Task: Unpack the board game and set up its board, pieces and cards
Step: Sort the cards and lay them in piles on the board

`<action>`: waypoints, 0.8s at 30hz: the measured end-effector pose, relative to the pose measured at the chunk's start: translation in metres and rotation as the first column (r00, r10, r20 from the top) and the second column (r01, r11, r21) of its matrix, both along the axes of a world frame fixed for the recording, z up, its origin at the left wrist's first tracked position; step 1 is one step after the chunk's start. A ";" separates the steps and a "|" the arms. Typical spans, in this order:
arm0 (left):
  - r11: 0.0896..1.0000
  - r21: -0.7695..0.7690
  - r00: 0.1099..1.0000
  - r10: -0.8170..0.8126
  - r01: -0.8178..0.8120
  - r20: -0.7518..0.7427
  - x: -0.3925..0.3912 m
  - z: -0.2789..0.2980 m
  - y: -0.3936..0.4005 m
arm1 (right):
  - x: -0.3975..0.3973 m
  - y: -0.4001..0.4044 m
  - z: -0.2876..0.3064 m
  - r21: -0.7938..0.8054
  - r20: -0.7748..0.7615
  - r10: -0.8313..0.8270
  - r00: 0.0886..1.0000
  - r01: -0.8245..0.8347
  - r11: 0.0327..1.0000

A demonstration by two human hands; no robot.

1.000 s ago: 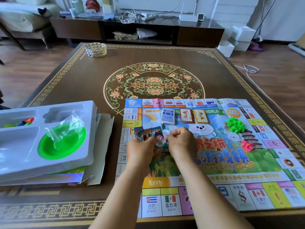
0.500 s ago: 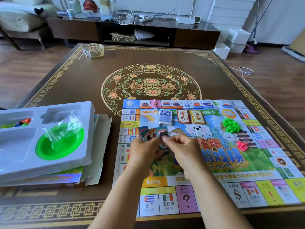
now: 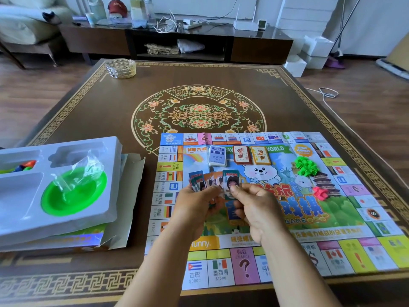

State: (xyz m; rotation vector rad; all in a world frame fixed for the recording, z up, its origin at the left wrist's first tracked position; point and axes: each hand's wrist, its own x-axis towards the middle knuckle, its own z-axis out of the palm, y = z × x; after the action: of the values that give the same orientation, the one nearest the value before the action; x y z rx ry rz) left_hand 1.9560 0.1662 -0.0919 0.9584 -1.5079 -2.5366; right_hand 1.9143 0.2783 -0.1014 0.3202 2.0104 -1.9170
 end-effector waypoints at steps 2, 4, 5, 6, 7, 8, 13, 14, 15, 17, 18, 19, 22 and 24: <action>1.000 -0.016 1.000 0.005 -0.005 0.006 0.000 -0.001 0.001 | 0.000 0.002 -0.001 0.010 -0.025 0.006 1.000 -0.006 1.000; 0.999 -0.031 1.000 0.012 -0.012 0.014 -0.001 -0.002 0.001 | 0.000 0.003 -0.001 0.023 -0.033 0.009 0.999 -0.008 1.000; 0.999 -0.044 1.000 0.019 -0.018 0.019 -0.001 -0.003 0.002 | 0.000 0.002 -0.001 0.027 -0.033 0.009 0.999 -0.008 1.000; 0.998 -0.060 0.999 0.027 -0.025 0.026 -0.001 -0.003 0.002 | 0.000 0.003 -0.001 0.031 -0.033 0.007 0.999 -0.006 1.000; 0.997 -0.073 0.999 0.039 -0.037 0.034 -0.001 -0.003 0.002 | 0.000 0.003 -0.001 0.035 -0.034 0.002 0.999 -0.001 0.999; 0.995 -0.079 0.997 0.061 -0.057 0.043 -0.001 -0.003 0.001 | -0.001 0.003 -0.001 0.039 -0.037 -0.010 0.999 0.012 0.999; 0.978 -0.086 0.979 0.193 -0.188 0.058 0.000 -0.001 -0.011 | -0.010 -0.005 -0.005 0.314 -0.200 0.065 0.978 0.001 0.949; 0.975 -0.093 0.977 0.206 -0.200 0.059 0.000 -0.001 -0.013 | -0.011 -0.010 -0.005 0.372 -0.216 0.087 0.972 0.000 0.928; 0.973 -0.094 0.975 0.217 -0.211 0.056 0.001 -0.001 -0.015 | -0.012 -0.015 -0.006 0.415 -0.223 0.102 0.969 0.000 0.910; 0.973 -0.075 0.974 0.223 -0.219 0.046 0.002 0.000 -0.015 | -0.013 -0.023 -0.006 0.499 -0.220 0.130 0.967 -0.003 0.867; 0.973 -0.072 0.974 0.224 -0.220 0.041 0.002 0.000 -0.016 | -0.013 -0.027 -0.007 0.530 -0.211 0.137 0.968 -0.004 0.848; 0.973 -0.075 0.974 0.224 -0.220 0.039 0.003 0.000 -0.016 | -0.014 -0.030 -0.008 0.547 -0.204 0.136 0.970 -0.002 0.837; 0.970 -0.090 0.973 0.229 -0.225 0.038 0.003 -0.002 -0.018 | -0.014 -0.035 -0.012 0.570 -0.228 0.144 0.963 0.012 0.822; 0.971 -0.095 0.974 0.224 -0.219 0.044 0.003 -0.002 -0.019 | -0.014 -0.036 -0.013 0.590 -0.236 0.161 0.958 0.009 0.807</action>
State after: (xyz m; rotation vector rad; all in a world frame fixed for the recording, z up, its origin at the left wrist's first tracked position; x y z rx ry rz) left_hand 1.9593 0.1468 -0.0942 1.1224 -1.4244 -2.2872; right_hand 1.9000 0.2425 -0.1146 0.1114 2.7380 -1.2924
